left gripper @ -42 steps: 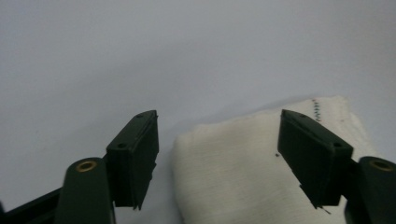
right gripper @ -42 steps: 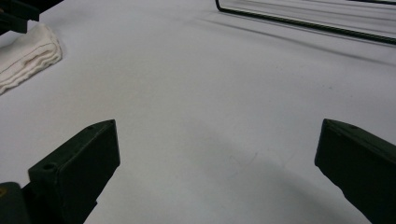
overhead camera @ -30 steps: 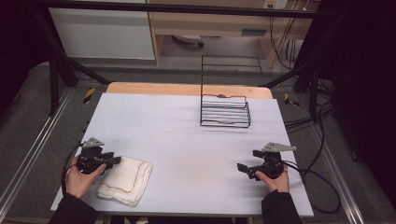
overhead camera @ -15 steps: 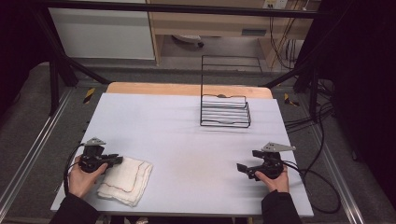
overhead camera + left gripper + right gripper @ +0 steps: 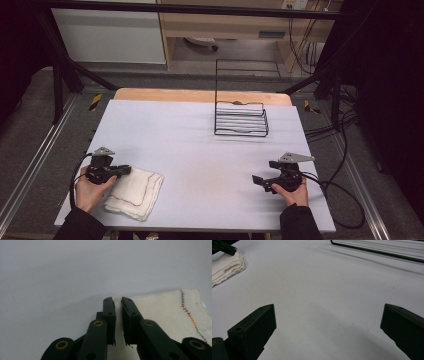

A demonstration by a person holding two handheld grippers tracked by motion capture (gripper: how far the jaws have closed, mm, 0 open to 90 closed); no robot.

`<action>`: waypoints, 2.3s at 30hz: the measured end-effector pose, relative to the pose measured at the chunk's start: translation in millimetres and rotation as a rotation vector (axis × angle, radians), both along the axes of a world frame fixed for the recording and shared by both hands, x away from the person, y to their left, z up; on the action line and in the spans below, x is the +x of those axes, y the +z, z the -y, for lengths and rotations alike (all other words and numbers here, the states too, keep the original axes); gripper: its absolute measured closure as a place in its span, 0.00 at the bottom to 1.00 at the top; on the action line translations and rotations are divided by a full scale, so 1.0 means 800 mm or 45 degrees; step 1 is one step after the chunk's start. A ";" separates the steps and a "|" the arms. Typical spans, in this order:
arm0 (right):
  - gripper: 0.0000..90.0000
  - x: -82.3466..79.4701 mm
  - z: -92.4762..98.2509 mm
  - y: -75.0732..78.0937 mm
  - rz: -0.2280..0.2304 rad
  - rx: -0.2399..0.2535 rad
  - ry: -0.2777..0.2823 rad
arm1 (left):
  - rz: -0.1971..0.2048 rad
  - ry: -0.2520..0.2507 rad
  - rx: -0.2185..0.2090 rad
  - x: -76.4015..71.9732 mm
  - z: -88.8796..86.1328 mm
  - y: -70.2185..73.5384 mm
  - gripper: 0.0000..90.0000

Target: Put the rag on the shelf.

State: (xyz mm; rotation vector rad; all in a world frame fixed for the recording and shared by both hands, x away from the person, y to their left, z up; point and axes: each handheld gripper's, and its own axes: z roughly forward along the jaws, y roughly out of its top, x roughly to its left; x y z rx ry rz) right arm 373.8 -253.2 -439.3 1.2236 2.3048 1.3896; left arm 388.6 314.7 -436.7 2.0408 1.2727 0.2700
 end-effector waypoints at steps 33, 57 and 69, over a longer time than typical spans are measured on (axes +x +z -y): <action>0.10 0.020 -0.269 0.016 0.034 -0.074 0.202 | 0.088 -0.044 0.052 0.002 0.016 -0.010 0.87; 0.50 0.031 -0.380 -0.020 -0.051 -0.136 0.259 | 0.081 -0.049 0.043 0.003 0.015 -0.010 0.87; 0.78 0.021 -0.382 -0.021 -0.134 -0.111 0.257 | 0.062 -0.025 0.019 0.004 0.014 -0.009 0.88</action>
